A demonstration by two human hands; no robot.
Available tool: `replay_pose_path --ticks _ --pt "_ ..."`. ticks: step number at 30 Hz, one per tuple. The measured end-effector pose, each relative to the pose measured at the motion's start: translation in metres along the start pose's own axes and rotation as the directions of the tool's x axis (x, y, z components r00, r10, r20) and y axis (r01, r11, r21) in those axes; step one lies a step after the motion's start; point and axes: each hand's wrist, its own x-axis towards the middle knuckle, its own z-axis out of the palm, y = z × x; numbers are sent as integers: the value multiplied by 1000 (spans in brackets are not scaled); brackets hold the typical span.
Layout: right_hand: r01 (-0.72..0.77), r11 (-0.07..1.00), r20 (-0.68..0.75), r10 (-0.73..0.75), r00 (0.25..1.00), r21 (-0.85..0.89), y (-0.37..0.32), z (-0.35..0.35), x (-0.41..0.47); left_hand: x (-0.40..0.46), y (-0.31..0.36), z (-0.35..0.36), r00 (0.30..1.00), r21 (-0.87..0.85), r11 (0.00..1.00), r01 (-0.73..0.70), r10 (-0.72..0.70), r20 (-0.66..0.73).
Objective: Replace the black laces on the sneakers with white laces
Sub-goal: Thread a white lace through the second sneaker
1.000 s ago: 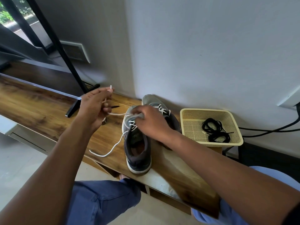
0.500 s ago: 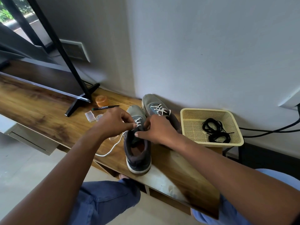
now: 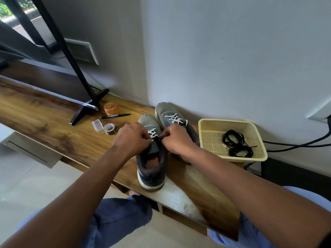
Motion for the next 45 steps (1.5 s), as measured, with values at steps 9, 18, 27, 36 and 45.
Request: replay_pose_path --ticks 9,18,27,36,45 --pt "-170 972 84 157 984 165 2 -2 13 -3 -1 5 1000 -135 991 -6 6 -4" --pt "-286 903 254 209 944 320 -2 -6 17 -7 2 9 997 -71 996 -44 39 -67" --pt "-293 885 277 198 940 362 0 -7 18 -4 3 8 998 3 999 -49 49 -47" --pt "-211 915 248 128 960 345 2 -8 14 -1 5 10 999 28 999 -19 20 -47" --pt "-47 970 213 -5 977 240 6 -5 18 -1 2 15 992 -38 999 19 -23 -127"
